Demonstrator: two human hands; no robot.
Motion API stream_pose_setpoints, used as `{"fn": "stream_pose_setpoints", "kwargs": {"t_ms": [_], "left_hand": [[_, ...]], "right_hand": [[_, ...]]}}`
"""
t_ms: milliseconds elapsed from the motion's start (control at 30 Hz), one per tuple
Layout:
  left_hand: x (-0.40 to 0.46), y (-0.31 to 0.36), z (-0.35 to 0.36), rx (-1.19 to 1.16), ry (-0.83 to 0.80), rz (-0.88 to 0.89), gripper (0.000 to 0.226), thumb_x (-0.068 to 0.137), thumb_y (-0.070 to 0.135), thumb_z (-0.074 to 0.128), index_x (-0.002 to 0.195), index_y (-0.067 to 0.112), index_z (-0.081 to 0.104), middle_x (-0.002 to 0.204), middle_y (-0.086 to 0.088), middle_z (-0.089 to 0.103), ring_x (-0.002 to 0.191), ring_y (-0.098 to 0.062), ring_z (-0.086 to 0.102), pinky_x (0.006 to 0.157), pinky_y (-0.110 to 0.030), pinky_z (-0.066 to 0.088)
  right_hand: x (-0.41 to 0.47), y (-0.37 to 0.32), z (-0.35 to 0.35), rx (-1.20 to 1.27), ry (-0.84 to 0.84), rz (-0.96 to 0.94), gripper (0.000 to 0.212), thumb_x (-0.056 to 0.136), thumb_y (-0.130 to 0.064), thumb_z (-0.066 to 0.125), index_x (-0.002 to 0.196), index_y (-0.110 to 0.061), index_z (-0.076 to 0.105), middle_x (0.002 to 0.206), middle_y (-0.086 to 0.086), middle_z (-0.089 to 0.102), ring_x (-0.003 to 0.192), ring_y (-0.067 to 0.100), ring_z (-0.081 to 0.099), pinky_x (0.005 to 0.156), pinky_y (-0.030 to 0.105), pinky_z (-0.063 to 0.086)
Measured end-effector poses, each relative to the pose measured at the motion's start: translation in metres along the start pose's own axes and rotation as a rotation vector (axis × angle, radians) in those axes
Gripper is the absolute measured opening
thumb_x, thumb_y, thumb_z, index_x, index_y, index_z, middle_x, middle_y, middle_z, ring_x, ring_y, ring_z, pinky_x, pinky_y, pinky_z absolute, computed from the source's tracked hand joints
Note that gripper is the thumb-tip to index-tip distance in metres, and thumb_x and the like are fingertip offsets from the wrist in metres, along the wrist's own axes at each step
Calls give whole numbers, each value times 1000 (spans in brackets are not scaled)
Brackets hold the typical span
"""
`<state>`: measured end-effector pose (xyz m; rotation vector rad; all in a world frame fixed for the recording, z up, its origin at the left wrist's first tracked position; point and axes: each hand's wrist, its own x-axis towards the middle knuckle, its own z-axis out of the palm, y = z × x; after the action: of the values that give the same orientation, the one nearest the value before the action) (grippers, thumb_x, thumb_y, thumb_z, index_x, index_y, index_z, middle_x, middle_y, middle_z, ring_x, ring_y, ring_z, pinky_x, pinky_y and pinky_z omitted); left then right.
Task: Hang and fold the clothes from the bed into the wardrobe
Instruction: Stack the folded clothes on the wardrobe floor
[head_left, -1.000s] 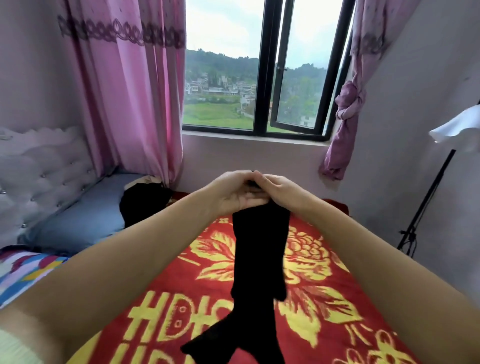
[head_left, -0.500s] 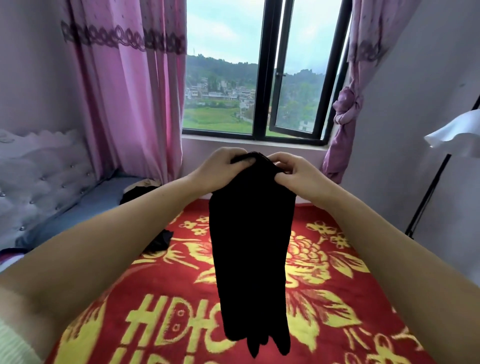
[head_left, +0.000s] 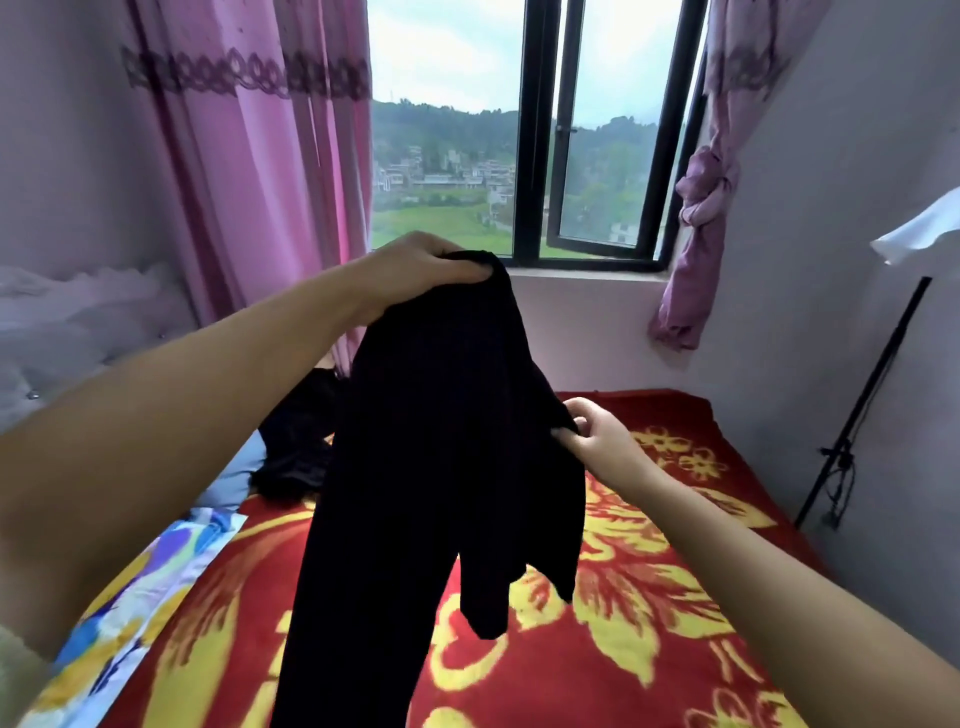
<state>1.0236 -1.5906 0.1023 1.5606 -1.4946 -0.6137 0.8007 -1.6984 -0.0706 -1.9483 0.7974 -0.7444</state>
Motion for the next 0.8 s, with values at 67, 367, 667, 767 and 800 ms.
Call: {"fn": "stream_pose_setpoints", "kwargs": {"t_ms": [67,367,667,767,800], "left_hand": [[-1,2,-2,22,-26,0,14,82,38,71,74,29,77,76,0,75,65,-15,71,54,-19,53],[-7,11,-28,20,51,-23,15,80,41,73,73,28,77,75,-2,74,62,-16,71,51,-20,53],[-2,4,-31,-55,36,-19,25,74,42,77,82,18,76,78,-3,75,67,-17,72,55,-22,55],[0,1,-30,-72,22,-19,23,73,42,76,78,20,77,75,-2,74,65,-16,72,54,-22,54],[0,0,-30,-72,13,-20,21,73,42,76,76,21,77,75,-2,74,65,-16,71,53,-21,54]], "right_hand": [[-1,3,12,-76,96,-52,12,94,-16,59,104,-17,53,84,13,69,70,26,66,63,37,52],[-27,15,79,-8,-59,-445,61,97,-40,49,148,-41,15,138,-1,53,123,8,54,98,23,48],[-10,-11,81,51,145,-274,32,93,-35,58,123,-27,51,111,-12,59,99,-2,60,74,5,46],[-5,-13,75,-20,-46,-233,16,94,-26,56,94,-12,65,88,0,64,73,15,62,60,21,49],[-4,-12,72,22,-104,-196,19,95,-25,55,91,-9,63,81,4,63,65,18,58,57,27,45]]}}
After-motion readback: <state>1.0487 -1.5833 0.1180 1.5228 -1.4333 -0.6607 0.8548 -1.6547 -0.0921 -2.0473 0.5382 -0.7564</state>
